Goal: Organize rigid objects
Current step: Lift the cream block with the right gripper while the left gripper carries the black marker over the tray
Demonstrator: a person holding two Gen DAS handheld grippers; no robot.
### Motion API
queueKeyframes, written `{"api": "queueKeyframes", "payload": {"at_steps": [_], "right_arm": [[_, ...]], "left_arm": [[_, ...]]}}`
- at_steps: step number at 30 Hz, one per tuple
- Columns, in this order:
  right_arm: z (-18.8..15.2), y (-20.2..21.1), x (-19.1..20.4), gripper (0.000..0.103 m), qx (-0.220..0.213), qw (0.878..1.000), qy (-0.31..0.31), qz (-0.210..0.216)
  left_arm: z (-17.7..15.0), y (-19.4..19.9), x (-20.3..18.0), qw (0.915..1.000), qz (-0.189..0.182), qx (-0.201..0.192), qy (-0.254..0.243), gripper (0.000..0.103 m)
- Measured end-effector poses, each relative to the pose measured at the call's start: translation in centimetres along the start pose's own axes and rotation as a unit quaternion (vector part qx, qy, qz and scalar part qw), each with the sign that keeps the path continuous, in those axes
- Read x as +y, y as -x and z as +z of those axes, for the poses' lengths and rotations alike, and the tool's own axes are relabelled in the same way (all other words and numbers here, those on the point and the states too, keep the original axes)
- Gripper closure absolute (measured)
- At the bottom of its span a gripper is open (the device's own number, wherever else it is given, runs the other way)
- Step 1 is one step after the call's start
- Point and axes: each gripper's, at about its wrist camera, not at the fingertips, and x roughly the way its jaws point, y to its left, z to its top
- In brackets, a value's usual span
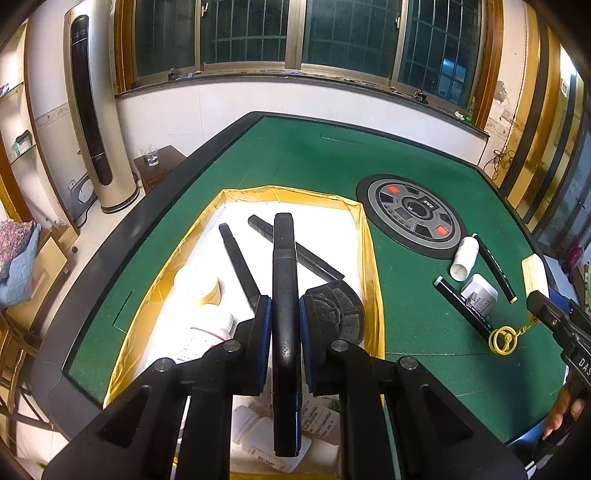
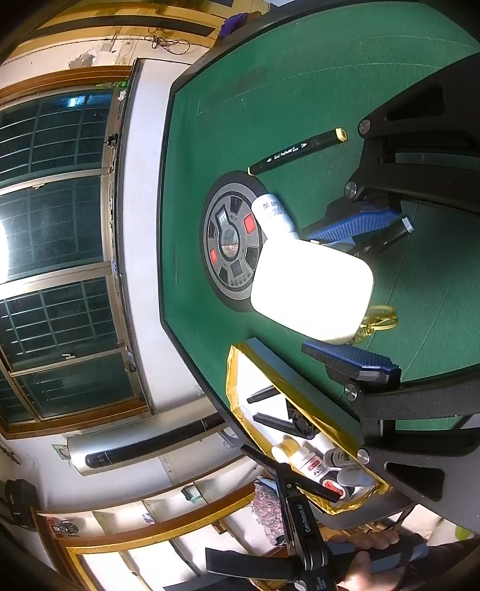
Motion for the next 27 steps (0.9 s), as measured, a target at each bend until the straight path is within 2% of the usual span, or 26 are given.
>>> {"api": "queueKeyframes", "payload": {"at_steps": [11, 18, 23, 27], "right_arm": [[0.3, -0.3, 1.2, 0.055, 0.001, 1.000, 0.010, 0.003], [0.4, -0.6, 1.7, 0.055, 0.001, 1.000, 0.015, 0.007], [0.5, -0.9, 2.2, 0.055, 0.003, 1.000, 0.021, 0.010], [0.5, -0.9, 2.5, 0.055, 0.003, 1.000, 0.025, 0.011]], "left_arm": [[0.6, -1.5, 0.9, 0.9998, -0.005, 0.018, 0.008, 0.090], [1.8, -3.4, 2.6, 0.9967, -0.045, 0.044, 0.051, 0.091], [2.4, -5.4, 3.4, 0.9909, -0.074, 0.069, 0.089, 0.091], [2.9, -7.0, 3.7, 0.9858, -0.083, 0.085, 0.119, 0.091]]}}
